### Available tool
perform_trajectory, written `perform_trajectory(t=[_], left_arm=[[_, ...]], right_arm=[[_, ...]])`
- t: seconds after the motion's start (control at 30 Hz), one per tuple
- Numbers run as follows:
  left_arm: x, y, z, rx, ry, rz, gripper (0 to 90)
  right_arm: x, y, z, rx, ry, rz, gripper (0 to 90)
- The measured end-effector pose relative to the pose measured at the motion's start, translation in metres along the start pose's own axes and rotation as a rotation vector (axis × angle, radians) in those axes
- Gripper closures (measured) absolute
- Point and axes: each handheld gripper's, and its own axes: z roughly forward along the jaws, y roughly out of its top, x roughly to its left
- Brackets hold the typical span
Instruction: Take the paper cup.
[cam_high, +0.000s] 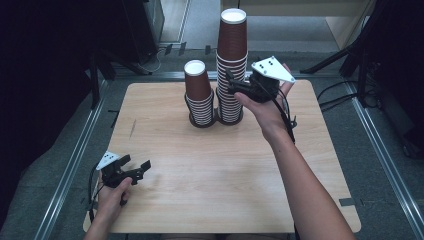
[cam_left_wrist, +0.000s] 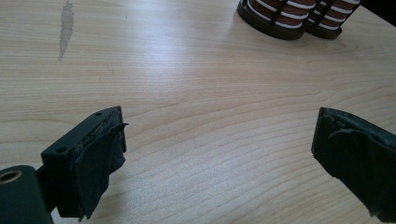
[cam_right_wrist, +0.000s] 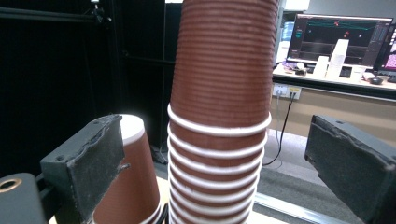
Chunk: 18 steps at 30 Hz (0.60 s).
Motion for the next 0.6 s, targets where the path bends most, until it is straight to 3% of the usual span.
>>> perform_trajectory(t=[0.17,0.4,0.6], left_arm=[[0.0,0.0,0.0,0.0,-0.001,-0.001,3.1],[0.0,0.0,0.0,0.0,-0.001,-0.002,3.1],[0.0,0.0,0.0,-0.002,-0.003,-0.006,3.1]], right_arm=[[0.004,0.008,0.015,0.006,-0.015,-0.001,4.7],[0.005,0.015,0.04,0.002,-0.07,0.044,4.5],[0.009,0.022,0.059,0.008,-0.1,0.032,4.5]])
